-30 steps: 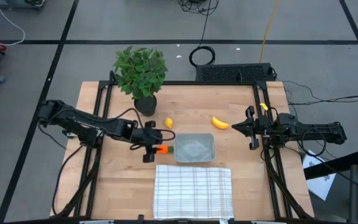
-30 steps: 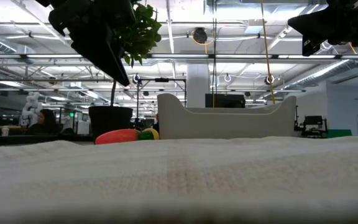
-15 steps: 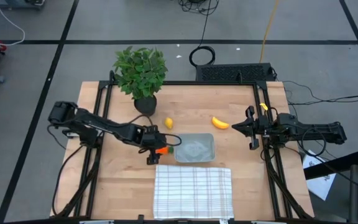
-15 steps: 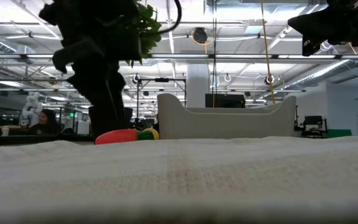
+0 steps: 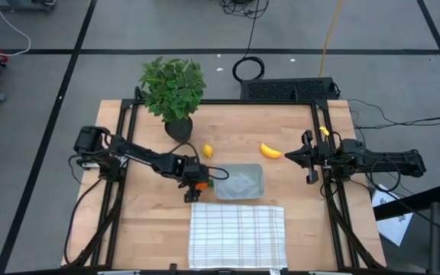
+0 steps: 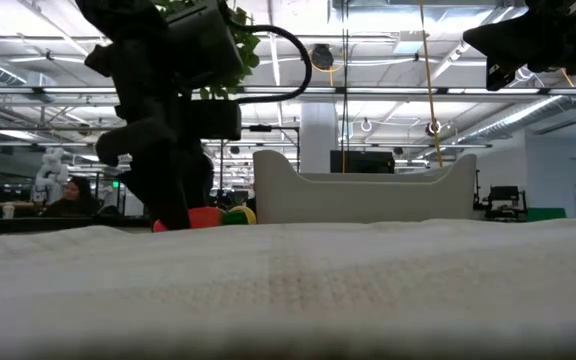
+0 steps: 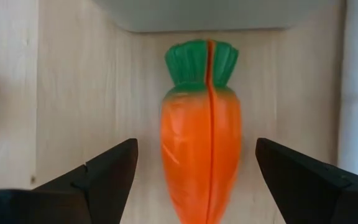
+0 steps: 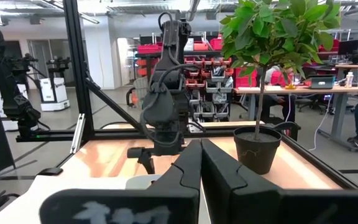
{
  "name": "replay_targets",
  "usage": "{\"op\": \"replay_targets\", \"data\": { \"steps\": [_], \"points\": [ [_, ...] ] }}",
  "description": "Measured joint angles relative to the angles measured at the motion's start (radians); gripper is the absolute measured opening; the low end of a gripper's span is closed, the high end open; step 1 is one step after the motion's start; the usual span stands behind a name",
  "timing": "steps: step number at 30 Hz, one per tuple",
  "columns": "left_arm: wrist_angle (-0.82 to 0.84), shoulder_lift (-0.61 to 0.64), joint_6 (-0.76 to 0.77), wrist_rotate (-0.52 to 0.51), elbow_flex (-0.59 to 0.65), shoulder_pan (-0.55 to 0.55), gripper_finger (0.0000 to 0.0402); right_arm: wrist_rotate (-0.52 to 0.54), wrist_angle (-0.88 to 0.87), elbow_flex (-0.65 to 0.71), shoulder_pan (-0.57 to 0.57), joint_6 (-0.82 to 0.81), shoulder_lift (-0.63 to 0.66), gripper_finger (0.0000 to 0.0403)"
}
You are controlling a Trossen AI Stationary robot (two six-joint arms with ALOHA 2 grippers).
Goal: Pick and placing Produce into tupperware
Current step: Put the carrot into the gray bin
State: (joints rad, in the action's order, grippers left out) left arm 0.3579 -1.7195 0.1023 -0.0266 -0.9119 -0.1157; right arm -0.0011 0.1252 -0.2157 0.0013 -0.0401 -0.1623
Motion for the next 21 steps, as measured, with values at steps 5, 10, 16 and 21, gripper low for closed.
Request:
{"op": "replay_targets", "data": {
  "steps": [5,10,16,21],
  "points": [
    [-0.012,0.002,-0.043,0.000,0.000,0.000,0.0333,0.000,-0.003,0.000,0.000,0.000,-0.002,0.0000],
    [-0.020,0.002,-0.055,0.000,0.000,0.000,0.0328,0.000,-0.003,0.000,0.000,0.000,-0.006,0.0000],
    [-0.023,0.002,-0.051,0.000,0.000,0.000,0.0270,0.000,-0.003,0.000,0.000,0.000,-0.006,0.0000],
    [-0.023,0.002,-0.053,0.001,0.000,0.000,0.0215,0.000,-0.003,0.000,0.000,0.000,-0.006,0.0000]
  ]
}}
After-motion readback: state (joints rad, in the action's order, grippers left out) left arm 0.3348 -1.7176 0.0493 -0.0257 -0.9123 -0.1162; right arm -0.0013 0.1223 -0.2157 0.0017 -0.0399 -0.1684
